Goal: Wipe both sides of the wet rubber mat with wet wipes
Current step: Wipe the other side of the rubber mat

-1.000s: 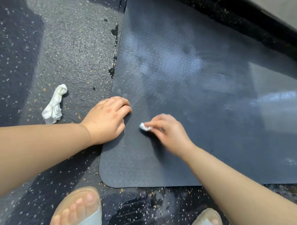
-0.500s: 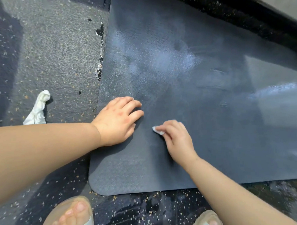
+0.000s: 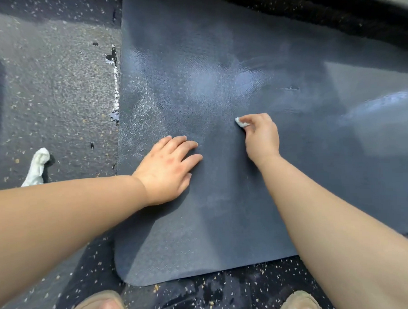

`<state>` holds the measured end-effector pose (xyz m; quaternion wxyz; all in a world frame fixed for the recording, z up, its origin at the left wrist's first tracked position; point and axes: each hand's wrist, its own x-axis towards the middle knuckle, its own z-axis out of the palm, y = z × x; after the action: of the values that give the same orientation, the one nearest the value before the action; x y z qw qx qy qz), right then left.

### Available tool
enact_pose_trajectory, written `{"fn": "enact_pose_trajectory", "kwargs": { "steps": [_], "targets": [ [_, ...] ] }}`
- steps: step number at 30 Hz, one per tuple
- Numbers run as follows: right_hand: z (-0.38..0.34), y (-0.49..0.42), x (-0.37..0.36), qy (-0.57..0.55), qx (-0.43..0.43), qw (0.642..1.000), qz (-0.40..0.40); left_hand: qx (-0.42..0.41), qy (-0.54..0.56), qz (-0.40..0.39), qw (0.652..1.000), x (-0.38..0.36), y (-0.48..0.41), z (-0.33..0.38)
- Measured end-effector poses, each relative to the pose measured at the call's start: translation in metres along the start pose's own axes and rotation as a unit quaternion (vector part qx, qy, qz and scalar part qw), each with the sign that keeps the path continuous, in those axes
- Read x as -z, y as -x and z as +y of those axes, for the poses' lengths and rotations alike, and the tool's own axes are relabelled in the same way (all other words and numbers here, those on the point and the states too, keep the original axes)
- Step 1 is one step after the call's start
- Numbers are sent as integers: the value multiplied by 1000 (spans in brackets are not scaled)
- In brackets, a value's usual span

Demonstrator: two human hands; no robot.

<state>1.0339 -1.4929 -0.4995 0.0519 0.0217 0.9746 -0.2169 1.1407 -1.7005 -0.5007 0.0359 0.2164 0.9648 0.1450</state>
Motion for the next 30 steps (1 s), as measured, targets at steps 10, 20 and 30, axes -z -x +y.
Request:
{"fn": "enact_pose_trajectory", "kwargs": {
  "steps": [10,20,30],
  "targets": [
    [23,104,29,-29,157,983,-88,8,-4,-25,1000,-4,2,0],
    [42,12,25,34,27,999,-14,20,11,-46,999,-7,2,1],
    [69,152,52,-9,144,970,-197,48,18,-57,997,-9,1,7]
  ]
}}
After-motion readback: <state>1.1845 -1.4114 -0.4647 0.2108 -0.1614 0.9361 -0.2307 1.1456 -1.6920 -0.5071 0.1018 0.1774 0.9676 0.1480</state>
